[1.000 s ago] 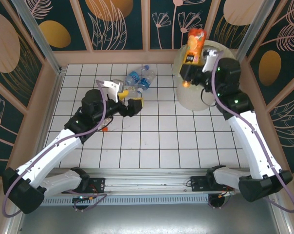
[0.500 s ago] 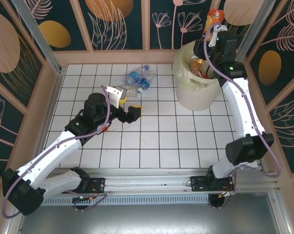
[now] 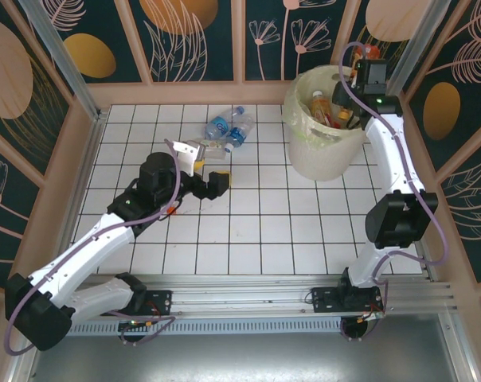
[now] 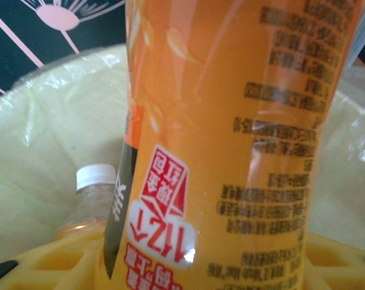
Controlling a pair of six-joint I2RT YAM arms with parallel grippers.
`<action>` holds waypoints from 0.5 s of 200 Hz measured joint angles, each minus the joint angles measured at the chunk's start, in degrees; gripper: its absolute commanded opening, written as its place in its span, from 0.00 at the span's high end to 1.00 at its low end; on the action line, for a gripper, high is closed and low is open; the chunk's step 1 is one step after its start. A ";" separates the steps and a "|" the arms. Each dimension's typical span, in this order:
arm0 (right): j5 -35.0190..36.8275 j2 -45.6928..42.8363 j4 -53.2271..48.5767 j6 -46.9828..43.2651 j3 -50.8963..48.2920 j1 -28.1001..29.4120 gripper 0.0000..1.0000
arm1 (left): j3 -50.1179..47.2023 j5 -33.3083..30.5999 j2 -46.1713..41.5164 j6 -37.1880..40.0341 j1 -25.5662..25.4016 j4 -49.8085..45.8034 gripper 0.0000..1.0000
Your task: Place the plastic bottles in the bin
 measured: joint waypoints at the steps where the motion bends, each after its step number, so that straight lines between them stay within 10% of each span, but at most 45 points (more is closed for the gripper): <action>1: 0.00 0.00 -0.02 0.00 -0.15 0.00 0.43 | 0.00 0.00 0.07 -0.02 0.00 0.00 0.01; 100: -4.42 -2.19 -2.25 4.26 -5.62 -0.85 0.20 | -0.13 -3.15 2.69 -3.37 0.00 -0.04 0.01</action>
